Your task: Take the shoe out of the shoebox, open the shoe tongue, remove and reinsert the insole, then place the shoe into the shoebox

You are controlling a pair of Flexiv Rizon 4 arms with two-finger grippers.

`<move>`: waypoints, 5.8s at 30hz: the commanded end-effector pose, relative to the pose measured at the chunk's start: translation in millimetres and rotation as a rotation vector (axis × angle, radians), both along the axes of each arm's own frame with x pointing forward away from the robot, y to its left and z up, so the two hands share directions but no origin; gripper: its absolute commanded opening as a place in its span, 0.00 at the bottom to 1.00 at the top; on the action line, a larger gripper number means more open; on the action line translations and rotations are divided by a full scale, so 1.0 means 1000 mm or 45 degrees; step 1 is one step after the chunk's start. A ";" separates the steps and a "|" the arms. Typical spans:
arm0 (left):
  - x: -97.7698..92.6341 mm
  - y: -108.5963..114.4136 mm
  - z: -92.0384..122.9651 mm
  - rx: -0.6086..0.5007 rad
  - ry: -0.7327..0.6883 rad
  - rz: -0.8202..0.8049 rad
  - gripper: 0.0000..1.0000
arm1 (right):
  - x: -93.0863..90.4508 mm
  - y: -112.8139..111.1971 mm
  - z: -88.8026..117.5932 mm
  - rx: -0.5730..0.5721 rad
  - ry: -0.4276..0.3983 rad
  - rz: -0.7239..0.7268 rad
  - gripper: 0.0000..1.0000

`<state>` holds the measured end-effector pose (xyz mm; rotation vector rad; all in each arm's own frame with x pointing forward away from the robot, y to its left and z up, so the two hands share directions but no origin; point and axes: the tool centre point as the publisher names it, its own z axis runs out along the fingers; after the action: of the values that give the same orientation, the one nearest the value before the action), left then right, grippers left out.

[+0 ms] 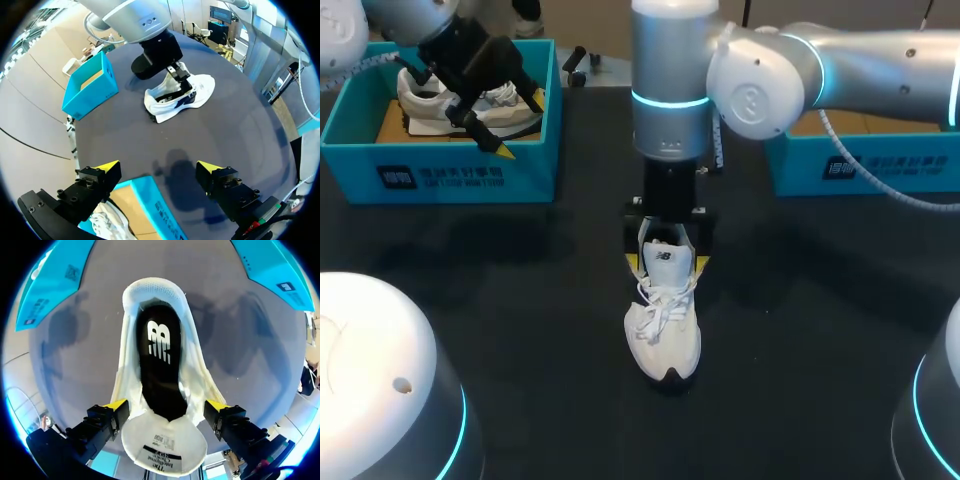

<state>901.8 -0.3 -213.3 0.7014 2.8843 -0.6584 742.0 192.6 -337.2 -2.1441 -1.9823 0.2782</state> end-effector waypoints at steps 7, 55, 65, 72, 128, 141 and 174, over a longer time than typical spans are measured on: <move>0.000 0.000 0.000 0.003 -0.001 0.000 1.00 | -0.019 0.001 0.004 0.018 0.020 -0.041 1.00; 0.000 0.000 0.000 0.003 -0.001 0.000 1.00 | -0.038 0.004 0.029 0.019 0.072 -0.068 0.41; 0.000 0.000 0.000 0.003 -0.001 0.000 1.00 | -0.011 0.005 0.018 0.049 0.057 0.017 0.34; 0.000 0.000 0.000 0.003 -0.001 0.000 1.00 | 0.001 0.002 0.013 0.043 0.065 0.064 0.32; 0.000 0.000 0.000 0.003 -0.001 0.000 1.00 | 0.076 0.000 0.041 -0.057 -0.396 0.909 0.74; 0.000 0.000 0.000 0.003 -0.001 0.000 1.00 | 0.086 -0.005 0.054 -0.114 -0.598 0.963 1.00; 0.000 0.000 0.000 0.003 -0.001 0.000 1.00 | 0.134 -0.013 0.013 -0.120 -0.528 1.894 1.00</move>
<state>901.8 -0.3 -213.2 0.7013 2.8844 -0.6583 872.2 180.1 -315.6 -0.3291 -3.4228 0.1149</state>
